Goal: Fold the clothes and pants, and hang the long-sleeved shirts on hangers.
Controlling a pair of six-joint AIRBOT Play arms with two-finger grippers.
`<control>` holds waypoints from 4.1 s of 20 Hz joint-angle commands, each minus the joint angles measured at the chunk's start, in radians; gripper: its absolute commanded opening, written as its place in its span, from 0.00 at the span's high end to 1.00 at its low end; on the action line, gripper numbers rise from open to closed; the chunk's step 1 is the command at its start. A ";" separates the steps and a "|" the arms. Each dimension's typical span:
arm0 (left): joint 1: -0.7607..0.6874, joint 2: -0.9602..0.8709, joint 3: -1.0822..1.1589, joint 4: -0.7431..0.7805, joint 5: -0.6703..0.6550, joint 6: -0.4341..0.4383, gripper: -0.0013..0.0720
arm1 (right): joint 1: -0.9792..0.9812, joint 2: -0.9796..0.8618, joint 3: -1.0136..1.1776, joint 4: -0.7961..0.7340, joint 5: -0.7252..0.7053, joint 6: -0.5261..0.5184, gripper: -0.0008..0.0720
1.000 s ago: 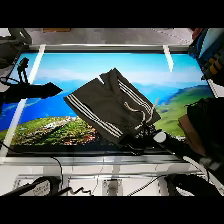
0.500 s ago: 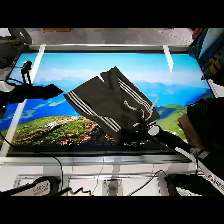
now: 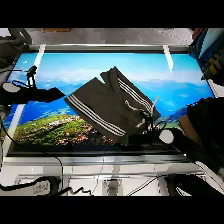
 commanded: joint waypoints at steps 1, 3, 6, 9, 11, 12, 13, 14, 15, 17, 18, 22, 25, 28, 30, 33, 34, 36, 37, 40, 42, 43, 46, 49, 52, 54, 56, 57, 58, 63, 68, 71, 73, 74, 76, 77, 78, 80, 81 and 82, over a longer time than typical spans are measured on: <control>0.000 -0.055 -0.018 0.018 -0.050 -0.048 0.41 | 0.000 0.146 0.000 -0.304 0.228 0.147 0.97; -0.001 -0.087 -0.058 0.020 -0.050 -0.077 0.41 | 0.000 0.204 0.000 -0.314 0.244 0.153 0.96; -0.001 -0.123 -0.138 0.016 -0.050 -0.112 0.41 | 0.000 0.231 0.000 -0.314 0.231 0.176 0.96; 0.015 -0.135 -0.187 0.018 -0.041 -0.112 0.41 | 0.000 0.229 0.000 -0.316 0.230 0.175 0.96; 0.029 -0.136 -0.196 0.022 -0.034 -0.111 0.41 | 0.000 0.229 0.000 -0.316 0.229 0.175 0.96; 0.030 -0.136 -0.195 0.029 -0.024 -0.111 0.41 | 0.000 0.229 0.000 -0.316 0.224 0.175 0.96; 0.030 -0.136 -0.196 0.032 -0.013 -0.111 0.41 | 0.000 0.229 0.000 -0.316 0.219 0.175 0.96; 0.028 -0.136 -0.196 0.036 0.003 -0.111 0.40 | 0.000 0.229 0.000 -0.318 0.216 0.175 0.96; 0.023 -0.137 -0.196 0.035 0.022 -0.112 0.29 | 0.000 0.228 0.000 -0.331 0.207 0.175 0.96; 0.010 -0.144 -0.196 0.027 0.063 -0.111 0.25 | 0.000 0.229 0.000 -0.411 0.196 0.182 0.96; 0.003 -0.153 -0.195 0.015 0.082 -0.111 0.25 | 0.000 0.229 0.000 -0.452 0.197 0.195 0.96; -0.014 -0.185 -0.195 -0.077 0.156 -0.111 0.35 | 0.000 0.229 -0.010 -0.613 0.204 0.266 0.97; -0.013 -0.185 -0.195 -0.146 0.211 -0.110 0.85 | -0.016 0.228 -0.051 -0.776 0.255 0.354 0.97; -0.014 -0.182 -0.194 -0.149 0.201 -0.075 0.97 | -0.158 0.229 -0.097 -0.752 0.261 0.350 0.97; -0.018 -0.160 -0.195 -0.143 0.199 -0.058 0.97 | -0.270 0.229 -0.099 -0.631 0.257 0.259 0.97; -0.019 -0.098 -0.196 -0.116 0.203 -0.055 0.97 | -0.397 0.229 -0.132 -0.134 0.259 -0.187 0.97; -0.019 -0.075 -0.196 -0.095 0.203 -0.055 0.97 | -0.416 0.229 -0.160 0.026 0.258 -0.311 0.97; -0.019 -0.033 -0.213 -0.085 0.203 -0.055 0.97 | -0.426 0.228 -0.229 0.263 0.239 -0.394 0.97; -0.019 -0.022 -0.222 -0.087 0.203 -0.055 0.97 | -0.426 0.228 -0.270 0.333 0.211 -0.391 0.97; -0.040 -0.018 -0.238 -0.092 0.202 -0.056 0.97 | -0.425 0.228 -0.376 0.398 0.097 -0.240 0.51; -0.062 -0.019 -0.245 -0.092 0.203 -0.055 0.97 | -0.425 0.228 -0.414 0.401 0.037 -0.183 0.42; -0.074 -0.020 -0.245 -0.092 0.203 -0.055 0.97 | -0.425 0.225 -0.425 0.407 0.012 -0.183 0.42; -0.102 -0.020 -0.245 -0.091 0.216 -0.055 0.97 | -0.425 0.175 -0.431 0.447 -0.077 -0.185 0.42; -0.105 -0.019 -0.245 -0.089 0.222 -0.055 0.97 | -0.425 0.060 -0.431 0.456 -0.134 -0.218 0.42; -0.105 -0.019 -0.245 -0.089 0.221 -0.055 0.97 | -0.425 -0.081 -0.431 0.639 -0.090 -0.459 0.43; -0.105 -0.019 -0.245 -0.088 0.221 -0.055 0.97 | -0.425 -0.159 -0.428 0.791 -0.047 -0.632 0.48; -0.105 -0.019 -0.245 -0.089 0.219 -0.055 0.97 | -0.425 -0.206 -0.428 0.843 -0.014 -0.727 0.64; -0.105 -0.019 -0.245 -0.089 0.217 -0.055 0.97 | -0.425 -0.212 -0.428 0.842 0.002 -0.761 0.68; -0.105 -0.018 -0.245 -0.088 0.213 -0.055 0.97 | -0.425 -0.209 -0.428 0.843 0.013 -0.803 0.86; -0.095 0.047 -0.244 -0.061 0.211 -0.031 0.97 | -0.425 -0.146 -0.325 0.843 0.094 -0.846 0.96; -0.018 0.276 -0.245 -0.053 0.200 -0.025 0.97 | -0.425 -0.003 -0.132 0.839 0.159 -0.743 0.97; 0.031 0.441 -0.245 0.000 0.159 -0.025 0.97 | -0.425 0.102 -0.035 0.833 0.161 -0.652 0.97; 0.058 0.558 -0.245 0.002 0.148 -0.025 0.97 | -0.425 0.163 0.029 0.833 0.162 -0.585 0.96; 0.067 0.623 -0.245 0.002 0.159 -0.025 0.97 | -0.425 0.195 0.067 0.832 0.161 -0.582 0.97; 0.077 0.751 -0.244 0.002 0.216 -0.025 0.97 | -0.425 0.244 0.161 0.831 0.161 -0.581 0.97; 0.077 0.810 -0.244 0.001 0.259 -0.025 0.97 | -0.425 0.256 0.212 0.829 0.162 -0.579 0.97; 0.077 0.876 -0.244 -0.001 0.311 -0.025 0.97 | -0.425 0.264 0.276 0.822 0.164 -0.579 0.97; 0.077 1.000 -0.244 -0.002 0.417 -0.025 0.97 | -0.425 0.266 0.408 0.811 0.168 -0.579 0.97; 0.077 1.055 -0.244 -0.002 0.472 -0.025 0.97 | -0.425 0.266 0.471 0.811 0.170 -0.578 0.97; 0.077 1.116 -0.244 -0.002 0.530 -0.025 0.97 | -0.425 0.266 0.539 0.812 0.176 -0.561 0.97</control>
